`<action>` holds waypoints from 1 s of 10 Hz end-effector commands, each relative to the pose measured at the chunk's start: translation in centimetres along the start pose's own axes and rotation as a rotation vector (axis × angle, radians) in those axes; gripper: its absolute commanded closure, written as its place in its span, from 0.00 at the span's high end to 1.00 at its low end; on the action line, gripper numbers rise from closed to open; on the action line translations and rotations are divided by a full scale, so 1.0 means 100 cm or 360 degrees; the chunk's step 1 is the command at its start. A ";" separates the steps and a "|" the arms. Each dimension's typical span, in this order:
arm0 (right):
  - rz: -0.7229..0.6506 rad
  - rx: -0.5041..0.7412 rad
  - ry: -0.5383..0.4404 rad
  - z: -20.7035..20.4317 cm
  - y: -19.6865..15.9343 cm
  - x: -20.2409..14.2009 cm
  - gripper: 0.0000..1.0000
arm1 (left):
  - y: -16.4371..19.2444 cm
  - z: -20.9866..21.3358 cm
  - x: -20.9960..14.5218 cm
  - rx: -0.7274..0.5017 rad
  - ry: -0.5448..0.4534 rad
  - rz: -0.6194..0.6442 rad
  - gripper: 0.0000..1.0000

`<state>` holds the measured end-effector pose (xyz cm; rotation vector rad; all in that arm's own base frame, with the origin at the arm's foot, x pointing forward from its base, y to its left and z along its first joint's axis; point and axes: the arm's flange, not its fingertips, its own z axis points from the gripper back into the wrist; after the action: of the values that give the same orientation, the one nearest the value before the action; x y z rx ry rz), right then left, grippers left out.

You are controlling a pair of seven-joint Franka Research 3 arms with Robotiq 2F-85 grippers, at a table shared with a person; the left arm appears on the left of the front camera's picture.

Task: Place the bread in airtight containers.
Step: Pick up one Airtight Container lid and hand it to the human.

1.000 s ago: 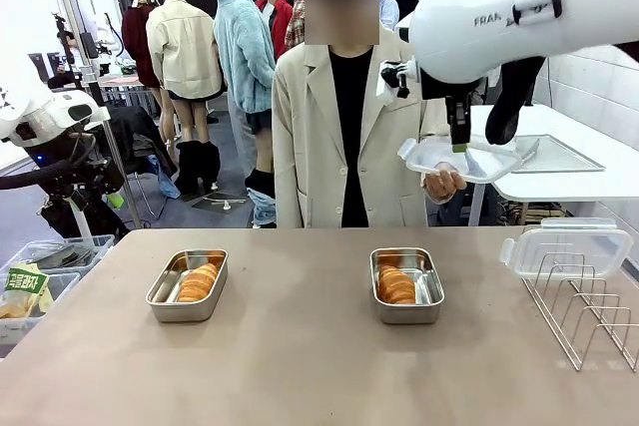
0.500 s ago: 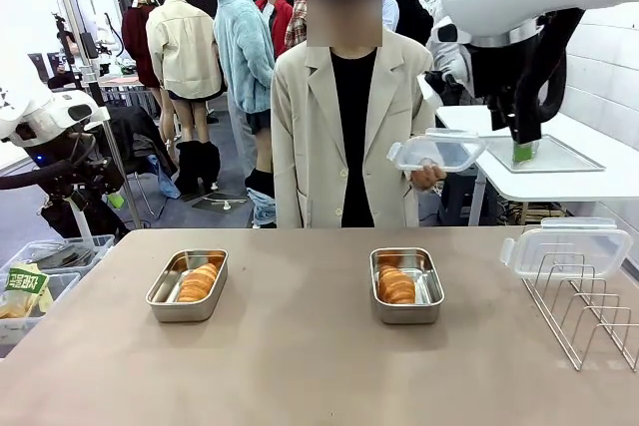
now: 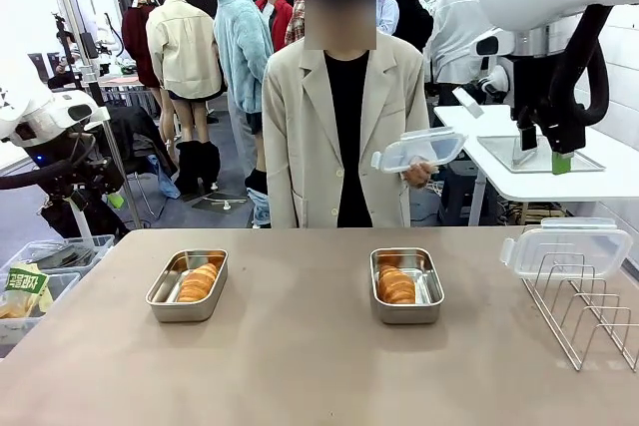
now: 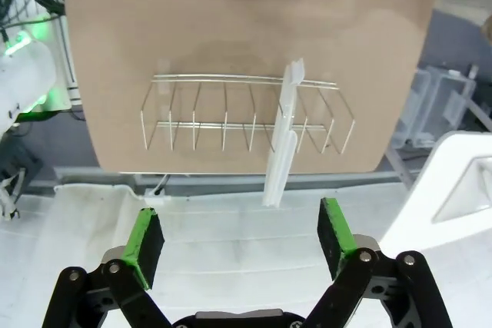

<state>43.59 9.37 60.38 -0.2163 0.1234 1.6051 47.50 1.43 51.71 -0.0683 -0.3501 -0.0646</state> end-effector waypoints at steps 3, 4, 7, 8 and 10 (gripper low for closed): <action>0.0000 0.0000 0.0000 0.000 0.000 0.000 1.00 | 0.001 0.003 0.000 0.0033 0.0004 0.0011 0.77; 0.0000 0.0000 0.0000 0.000 0.000 0.000 1.00 | 0.001 0.003 0.000 0.0033 0.0004 0.0011 0.77; 0.0000 0.0000 0.0000 0.000 0.000 0.000 1.00 | 0.001 0.003 0.000 0.0033 0.0004 0.0011 0.77; 0.0000 0.0000 0.0000 0.000 0.000 0.000 1.00 | 0.001 0.003 0.000 0.0033 0.0004 0.0011 0.77; 0.0000 0.0000 0.0000 0.000 0.000 0.000 1.00 | 0.001 0.003 0.000 0.0033 0.0004 0.0011 0.77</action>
<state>43.69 9.44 60.41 -0.2097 0.1185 1.6022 47.50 1.43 51.71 -0.0683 -0.3500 -0.0646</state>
